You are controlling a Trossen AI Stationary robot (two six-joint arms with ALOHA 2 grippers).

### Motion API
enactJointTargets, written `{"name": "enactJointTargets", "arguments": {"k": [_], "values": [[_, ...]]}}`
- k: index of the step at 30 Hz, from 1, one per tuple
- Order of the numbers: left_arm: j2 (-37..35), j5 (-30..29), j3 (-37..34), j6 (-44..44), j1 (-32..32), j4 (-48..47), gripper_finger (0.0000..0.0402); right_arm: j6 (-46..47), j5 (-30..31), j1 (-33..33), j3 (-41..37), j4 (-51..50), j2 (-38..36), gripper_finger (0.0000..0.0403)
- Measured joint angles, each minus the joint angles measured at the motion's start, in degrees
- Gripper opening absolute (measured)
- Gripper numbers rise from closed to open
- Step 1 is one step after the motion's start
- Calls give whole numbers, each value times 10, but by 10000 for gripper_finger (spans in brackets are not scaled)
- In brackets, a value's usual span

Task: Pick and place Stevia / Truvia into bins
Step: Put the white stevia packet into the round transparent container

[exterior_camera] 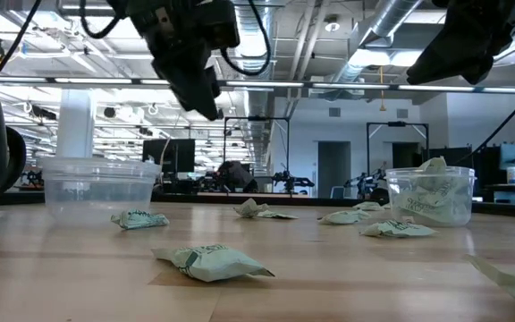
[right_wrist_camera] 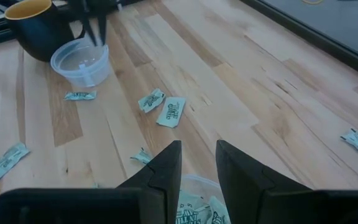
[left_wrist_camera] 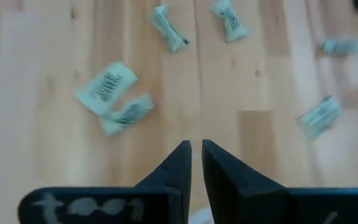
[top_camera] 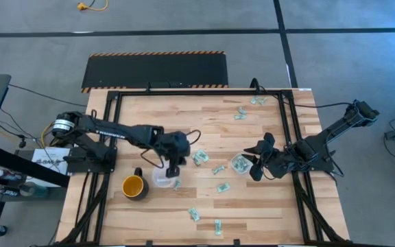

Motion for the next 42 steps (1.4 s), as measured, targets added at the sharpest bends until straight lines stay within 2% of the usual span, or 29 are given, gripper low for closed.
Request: {"name": "enactJointTargets", "arguments": {"k": [3, 7, 14, 20, 25, 32, 37, 42], "values": [[0, -19, 0, 100, 13, -8, 28, 0, 0, 0, 0, -1, 0, 93], [18, -51, 0, 182, 14, 1, 42, 0, -1, 0, 0, -6, 0, 93], [80, -60, 0, 227, 6, 59, 112, 0, -2, 1, 0, -11, 0, 93], [116, -90, 0, 236, 6, 86, 175, 0, -2, 1, 0, -21, 1, 93], [140, -90, 0, 249, 5, 95, 207, 0, -1, 1, 0, -22, 1, 93], [178, -92, 1, 249, 6, 151, 217, 0, -1, 1, 0, -32, 1, 93], [194, -94, 2, 247, 6, 158, 217, 0, 0, 1, 0, -38, 1, 93], [199, -117, 3, 222, 6, 160, 200, -1, 3, 1, 0, -39, 1, 93]]}}
